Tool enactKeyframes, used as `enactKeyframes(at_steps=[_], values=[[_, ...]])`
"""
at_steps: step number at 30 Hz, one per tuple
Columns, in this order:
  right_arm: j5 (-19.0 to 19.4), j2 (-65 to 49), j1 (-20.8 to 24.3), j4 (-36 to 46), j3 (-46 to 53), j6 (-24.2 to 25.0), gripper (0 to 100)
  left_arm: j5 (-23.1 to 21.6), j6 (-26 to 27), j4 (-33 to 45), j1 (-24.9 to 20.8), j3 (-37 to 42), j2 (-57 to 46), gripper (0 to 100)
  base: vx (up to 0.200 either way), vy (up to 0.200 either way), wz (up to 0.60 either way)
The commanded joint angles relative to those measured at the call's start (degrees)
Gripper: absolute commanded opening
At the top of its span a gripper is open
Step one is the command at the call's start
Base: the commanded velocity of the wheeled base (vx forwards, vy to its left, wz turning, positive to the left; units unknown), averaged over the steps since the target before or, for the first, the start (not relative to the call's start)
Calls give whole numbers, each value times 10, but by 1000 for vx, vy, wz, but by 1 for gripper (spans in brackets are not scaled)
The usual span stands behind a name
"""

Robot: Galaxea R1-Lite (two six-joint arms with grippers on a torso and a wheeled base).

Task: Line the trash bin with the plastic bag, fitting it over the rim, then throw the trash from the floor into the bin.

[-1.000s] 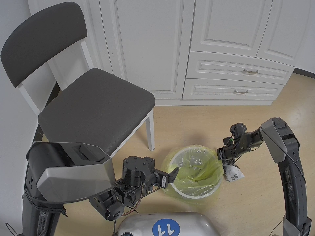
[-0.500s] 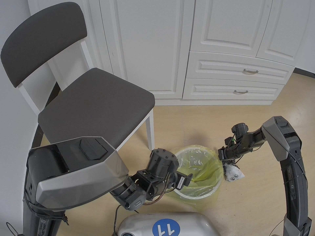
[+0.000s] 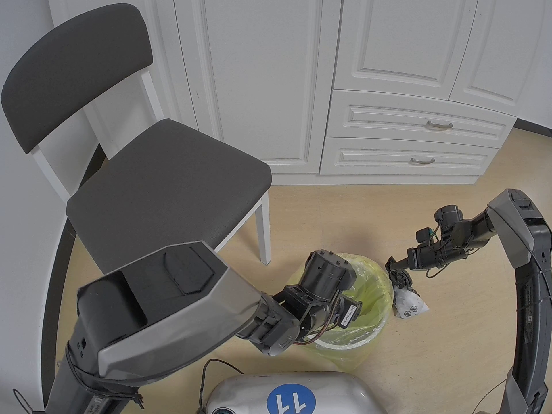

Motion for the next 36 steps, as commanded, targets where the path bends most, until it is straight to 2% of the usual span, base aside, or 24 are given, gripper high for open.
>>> enactKeyframes(at_steps=[1,8,9,10,11,13,14,15,18,25,29,31,32,36], values=[[0,-13,-5,0,9,-5,0,0,-4,71,-1,-82,57,0,0,0,0],[0,-9,-5,-1,9,-4,0,1,-5,155,1,-177,109,0,0,0,0],[0,-9,-6,-1,8,-4,0,1,-5,195,3,-208,123,0,0,0,0],[0,-9,-6,-1,8,-4,0,1,-5,195,3,-208,123,0,0,0,0],[-1,-8,-6,-2,8,-5,0,0,-5,246,6,-241,133,0,0,0,0],[-1,-8,-6,-3,7,-5,0,-5,-12,297,6,-279,143,0,0,0,0],[-1,-7,-6,-3,7,-5,0,-5,-13,305,6,-287,144,0,0,0,0],[-2,-7,-7,-3,7,-5,0,-5,-23,347,6,-325,155,0,0,0,0],[-2,-8,-9,-3,6,-5,0,-8,-24,403,5,-354,165,0,0,0,0],[-3,-9,-9,-2,9,-6,0,-60,-21,433,-1,-354,165,0,0,0,0],[-3,-10,-9,0,10,-16,0,-107,-19,437,2,-354,165,0,0,0,0],[-3,-10,-9,0,10,-16,0,-107,-19,437,2,-354,165,0,0,0,0],[-3,-10,-9,0,11,-19,0,-134,-19,442,4,-354,165,0,0,0,0],[-4,-9,-9,0,12,-20,0,-138,-19,445,-5,-354,164,0,0,0,0]])
